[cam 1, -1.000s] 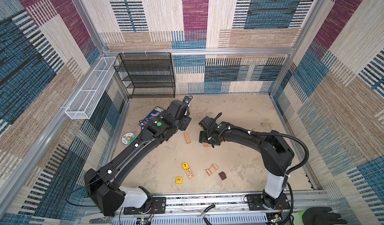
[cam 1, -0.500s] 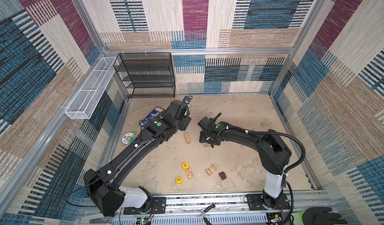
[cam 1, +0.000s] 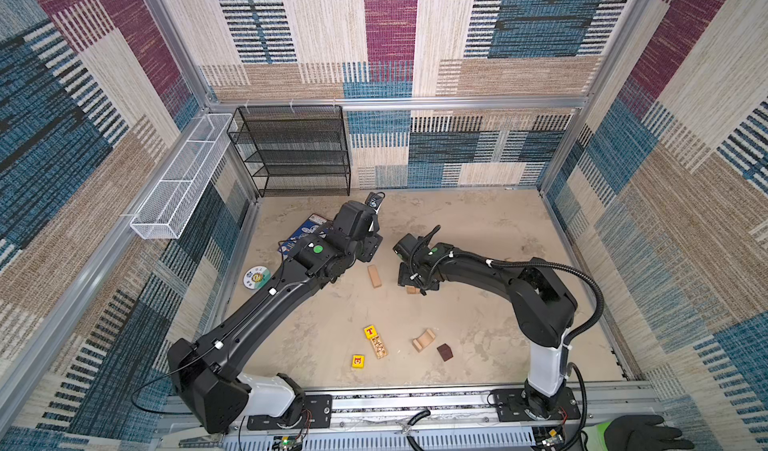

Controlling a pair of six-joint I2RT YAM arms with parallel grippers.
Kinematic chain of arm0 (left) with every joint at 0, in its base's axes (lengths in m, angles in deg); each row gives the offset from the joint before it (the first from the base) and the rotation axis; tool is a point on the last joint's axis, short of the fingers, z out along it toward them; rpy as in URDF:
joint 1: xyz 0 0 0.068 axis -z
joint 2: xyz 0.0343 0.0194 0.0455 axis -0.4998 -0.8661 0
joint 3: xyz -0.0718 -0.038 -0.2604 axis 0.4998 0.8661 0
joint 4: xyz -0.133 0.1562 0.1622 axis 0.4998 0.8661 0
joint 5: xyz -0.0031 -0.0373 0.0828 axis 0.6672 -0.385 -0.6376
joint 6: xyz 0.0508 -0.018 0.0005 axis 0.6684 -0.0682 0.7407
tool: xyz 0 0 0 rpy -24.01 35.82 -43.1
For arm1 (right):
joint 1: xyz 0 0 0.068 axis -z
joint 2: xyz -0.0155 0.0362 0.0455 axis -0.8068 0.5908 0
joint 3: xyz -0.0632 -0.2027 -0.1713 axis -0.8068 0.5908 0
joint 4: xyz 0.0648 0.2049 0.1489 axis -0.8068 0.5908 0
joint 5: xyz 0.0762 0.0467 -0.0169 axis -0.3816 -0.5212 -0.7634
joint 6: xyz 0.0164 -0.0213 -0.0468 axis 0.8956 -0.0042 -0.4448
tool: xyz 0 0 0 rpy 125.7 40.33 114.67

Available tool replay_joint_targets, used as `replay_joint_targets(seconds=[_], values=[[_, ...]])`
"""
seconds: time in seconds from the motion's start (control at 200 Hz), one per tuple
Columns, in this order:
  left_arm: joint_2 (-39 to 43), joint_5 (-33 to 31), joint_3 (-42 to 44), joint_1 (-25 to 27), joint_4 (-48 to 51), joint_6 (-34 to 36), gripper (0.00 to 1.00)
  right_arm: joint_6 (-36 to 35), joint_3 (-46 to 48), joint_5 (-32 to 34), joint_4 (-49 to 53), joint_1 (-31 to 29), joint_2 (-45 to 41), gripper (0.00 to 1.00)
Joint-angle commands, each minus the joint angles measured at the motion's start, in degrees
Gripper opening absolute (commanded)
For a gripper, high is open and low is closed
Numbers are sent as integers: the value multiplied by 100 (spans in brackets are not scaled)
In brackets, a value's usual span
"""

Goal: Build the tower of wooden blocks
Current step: 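Close the right gripper on the pine block atop the bars, then hold the pine block with the right gripper, squaring it on the bars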

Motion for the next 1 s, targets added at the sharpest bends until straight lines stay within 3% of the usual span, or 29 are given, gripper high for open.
replay_joint_targets(seconds=[0.0, 0.997], values=[[36, -21, 13, -6, -62, 94, 78, -22, -60, 33, 31, -6, 35, 76], [19, -56, 40, -5, -76, 111, 78, -251, -54, -7, 90, -7, 117, 69]])
